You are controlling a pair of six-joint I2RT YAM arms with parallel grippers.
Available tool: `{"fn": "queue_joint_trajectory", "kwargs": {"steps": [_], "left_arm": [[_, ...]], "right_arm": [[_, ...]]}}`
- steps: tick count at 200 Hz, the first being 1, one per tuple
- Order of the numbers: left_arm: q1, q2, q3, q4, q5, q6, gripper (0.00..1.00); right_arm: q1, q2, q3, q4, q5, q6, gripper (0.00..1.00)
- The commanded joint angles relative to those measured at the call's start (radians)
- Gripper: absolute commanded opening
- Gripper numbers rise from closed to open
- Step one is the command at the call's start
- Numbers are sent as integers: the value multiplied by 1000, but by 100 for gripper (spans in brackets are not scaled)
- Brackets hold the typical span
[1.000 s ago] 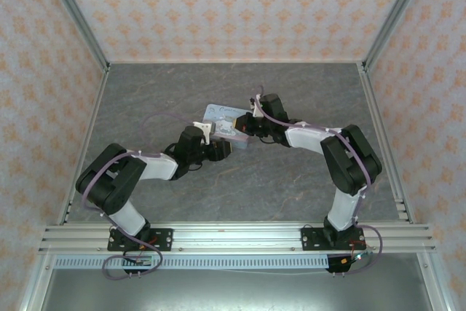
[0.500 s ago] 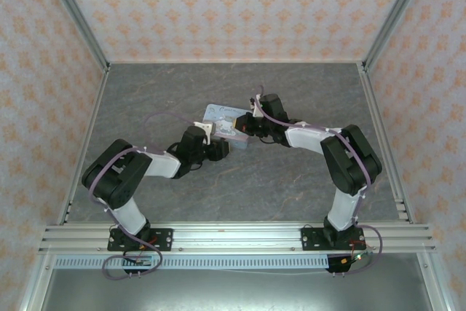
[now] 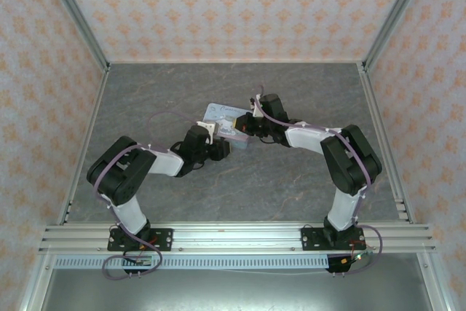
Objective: Unlock a padlock with a key
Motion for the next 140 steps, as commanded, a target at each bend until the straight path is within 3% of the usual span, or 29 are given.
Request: {"fn": "queue_joint_trajectory", "kwargs": {"steps": [1, 140], "left_arm": [[-21, 40, 35, 24, -12, 0, 46], [-45, 73, 80, -15, -57, -17, 28]], "right_arm": [[27, 36, -45, -97, 18, -9, 0], [29, 25, -54, -93, 23, -13, 0]]}}
